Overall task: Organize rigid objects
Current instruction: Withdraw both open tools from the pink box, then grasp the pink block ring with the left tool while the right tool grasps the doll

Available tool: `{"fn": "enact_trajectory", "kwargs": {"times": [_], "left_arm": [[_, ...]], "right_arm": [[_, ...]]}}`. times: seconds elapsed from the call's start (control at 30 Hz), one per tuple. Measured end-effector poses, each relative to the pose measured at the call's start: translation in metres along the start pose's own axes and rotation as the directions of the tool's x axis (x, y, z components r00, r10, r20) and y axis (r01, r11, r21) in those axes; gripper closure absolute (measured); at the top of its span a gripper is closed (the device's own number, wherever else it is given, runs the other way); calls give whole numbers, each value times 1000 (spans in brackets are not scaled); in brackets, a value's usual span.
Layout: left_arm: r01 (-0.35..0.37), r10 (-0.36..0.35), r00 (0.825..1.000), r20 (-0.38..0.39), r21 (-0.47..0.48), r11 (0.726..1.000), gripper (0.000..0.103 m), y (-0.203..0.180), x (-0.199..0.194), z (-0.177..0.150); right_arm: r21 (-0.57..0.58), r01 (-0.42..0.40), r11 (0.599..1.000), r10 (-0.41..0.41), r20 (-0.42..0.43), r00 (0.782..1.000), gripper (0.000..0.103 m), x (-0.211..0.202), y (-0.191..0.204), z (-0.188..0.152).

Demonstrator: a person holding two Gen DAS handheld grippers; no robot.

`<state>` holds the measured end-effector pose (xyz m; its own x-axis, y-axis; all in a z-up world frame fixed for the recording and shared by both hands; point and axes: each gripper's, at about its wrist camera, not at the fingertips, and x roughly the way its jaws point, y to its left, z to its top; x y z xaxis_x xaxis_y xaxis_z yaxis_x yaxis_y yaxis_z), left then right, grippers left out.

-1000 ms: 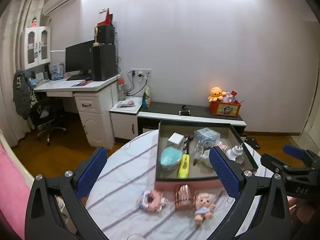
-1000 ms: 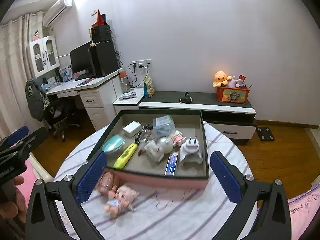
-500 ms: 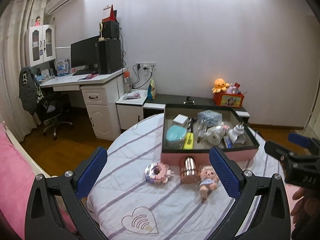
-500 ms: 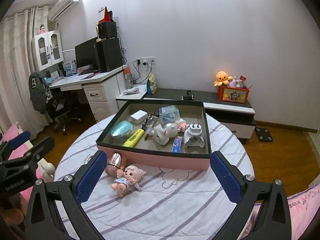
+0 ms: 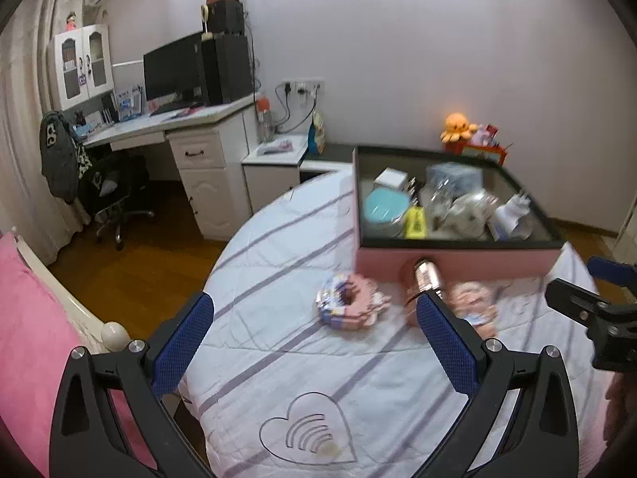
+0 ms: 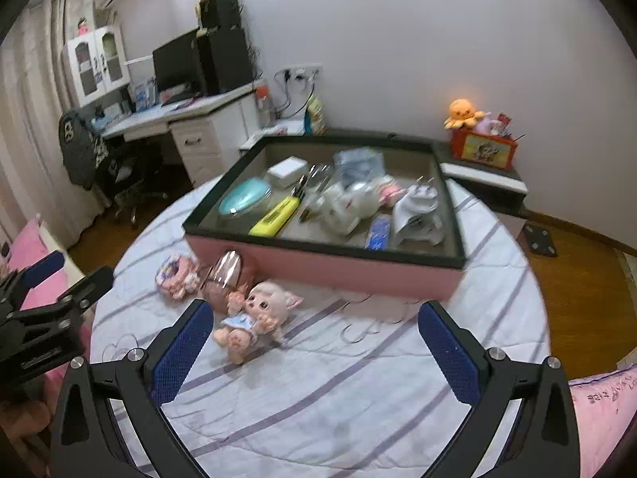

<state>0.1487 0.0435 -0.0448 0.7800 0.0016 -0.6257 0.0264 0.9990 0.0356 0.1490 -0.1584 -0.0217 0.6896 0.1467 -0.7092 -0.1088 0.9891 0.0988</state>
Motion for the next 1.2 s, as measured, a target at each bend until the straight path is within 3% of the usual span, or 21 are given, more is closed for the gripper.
{"fn": "enact_trajectory", "kwargs": {"times": [0.3, 0.47, 0.63, 0.77, 0.83, 0.93, 1.2], "left_arm": [[45, -37, 993, -109, 69, 997, 0, 1, 58, -12], [76, -58, 986, -156, 114, 991, 0, -8, 91, -8], [119, -96, 973, -209, 98, 988, 0, -11, 113, -4], [176, -154, 960, -232, 74, 982, 24, -10, 120, -3], [206, -187, 955, -228, 61, 977, 38, -9, 120, -2], [223, -210, 953, -217, 36, 974, 39, -5, 119, -2], [208, -209, 963, -169, -21, 978, 40, 12, 99, -5]], "right_arm": [[-36, -59, 998, 55, -107, 993, 0, 41, 22, -11], [2, -95, 996, 94, -163, 982, 1, 70, 28, -14], [2, -79, 997, 78, -195, 978, 25, 91, 32, -16], [-35, -58, 998, 50, -197, 979, 40, 98, 39, -21], [-31, -68, 997, 61, -189, 980, 43, 95, 36, -21], [-32, -81, 996, 74, -178, 981, 51, 90, 29, -21], [25, -140, 990, 143, -157, 977, 51, 77, 7, -22]]}}
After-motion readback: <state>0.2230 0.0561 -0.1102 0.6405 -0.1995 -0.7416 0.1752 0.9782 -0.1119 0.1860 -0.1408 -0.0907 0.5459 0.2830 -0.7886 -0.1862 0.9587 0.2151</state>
